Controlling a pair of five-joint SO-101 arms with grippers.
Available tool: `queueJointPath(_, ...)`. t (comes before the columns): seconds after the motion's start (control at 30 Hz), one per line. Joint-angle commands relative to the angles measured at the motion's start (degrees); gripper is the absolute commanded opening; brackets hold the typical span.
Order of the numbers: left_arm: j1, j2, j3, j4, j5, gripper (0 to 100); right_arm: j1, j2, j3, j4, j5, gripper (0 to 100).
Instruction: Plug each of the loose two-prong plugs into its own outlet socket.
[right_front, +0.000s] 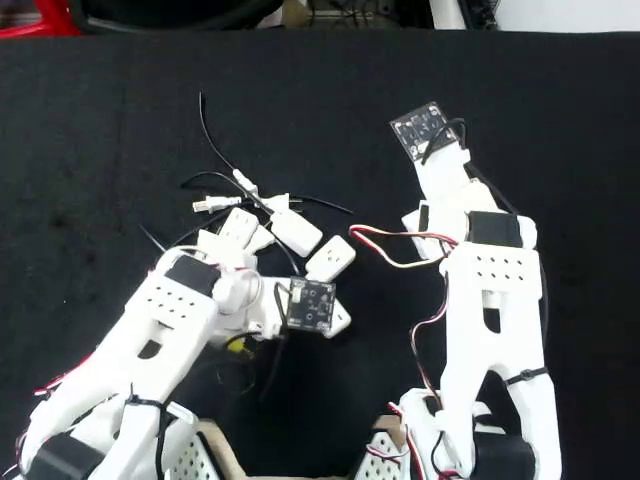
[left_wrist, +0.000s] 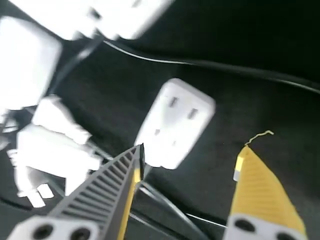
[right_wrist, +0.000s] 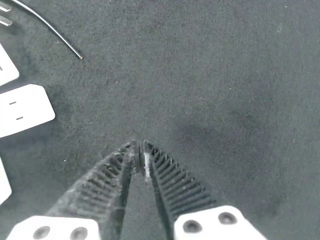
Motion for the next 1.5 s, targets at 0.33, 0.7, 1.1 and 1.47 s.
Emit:
queueJointPath(0.33,-3.82,7.74,1.19,-10.99,-9.14,30,-0.7,-1.1,-0.22,-1.05,0.09,1.5)
queueJointPath(0.7,-1.1,14.86,0.22,-12.66,-6.42,27,-0.7,-1.1,-0.22,-1.05,0.09,1.5)
queueJointPath(1.1,-0.57,14.95,-12.18,7.3,24.7,6,-0.7,-1.1,-0.22,-1.05,0.09,1.5)
queueJointPath(1.47,-0.66,15.74,-8.75,5.8,49.76,7,-0.79,-1.1,-0.22,-0.88,-0.35,1.5)
